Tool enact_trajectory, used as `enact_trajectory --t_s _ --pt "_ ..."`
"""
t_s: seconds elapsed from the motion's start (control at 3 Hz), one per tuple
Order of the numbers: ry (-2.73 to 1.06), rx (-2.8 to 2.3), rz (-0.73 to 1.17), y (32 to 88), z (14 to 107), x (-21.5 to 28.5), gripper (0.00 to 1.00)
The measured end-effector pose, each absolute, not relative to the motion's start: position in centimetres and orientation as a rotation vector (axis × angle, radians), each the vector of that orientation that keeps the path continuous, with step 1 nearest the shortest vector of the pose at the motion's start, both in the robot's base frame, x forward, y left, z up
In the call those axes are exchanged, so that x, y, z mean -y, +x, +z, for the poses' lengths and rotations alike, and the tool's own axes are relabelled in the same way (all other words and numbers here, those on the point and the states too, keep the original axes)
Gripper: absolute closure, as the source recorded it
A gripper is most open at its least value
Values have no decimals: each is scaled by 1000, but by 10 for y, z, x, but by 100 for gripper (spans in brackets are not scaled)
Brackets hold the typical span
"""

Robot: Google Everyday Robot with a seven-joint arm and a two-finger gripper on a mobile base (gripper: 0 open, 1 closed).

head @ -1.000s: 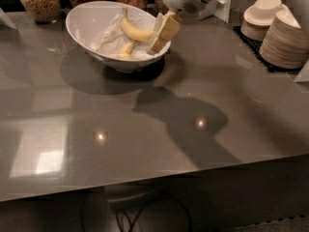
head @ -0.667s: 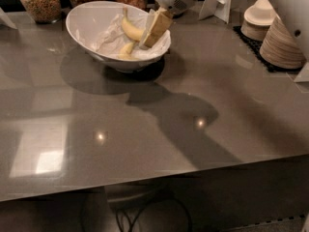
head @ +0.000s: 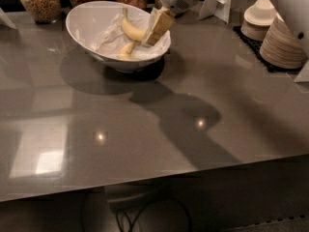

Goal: Pick banana from white bowl

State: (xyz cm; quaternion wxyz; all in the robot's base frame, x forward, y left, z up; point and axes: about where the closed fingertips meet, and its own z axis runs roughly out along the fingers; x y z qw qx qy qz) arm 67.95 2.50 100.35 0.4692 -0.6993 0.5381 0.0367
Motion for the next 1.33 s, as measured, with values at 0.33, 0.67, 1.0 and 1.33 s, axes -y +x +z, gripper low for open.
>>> enact_trajectory --t_s 0.33,0.67,1.0,1.33 --pt "-1668 -1302 8 709 1001 -22 1" --pt "-1621 -1299 -58 737 997 -13 19" --pt "-1603 -1315 -86 757 989 -8 33" --pt "-1613 -1359 -80 772 969 -7 34"
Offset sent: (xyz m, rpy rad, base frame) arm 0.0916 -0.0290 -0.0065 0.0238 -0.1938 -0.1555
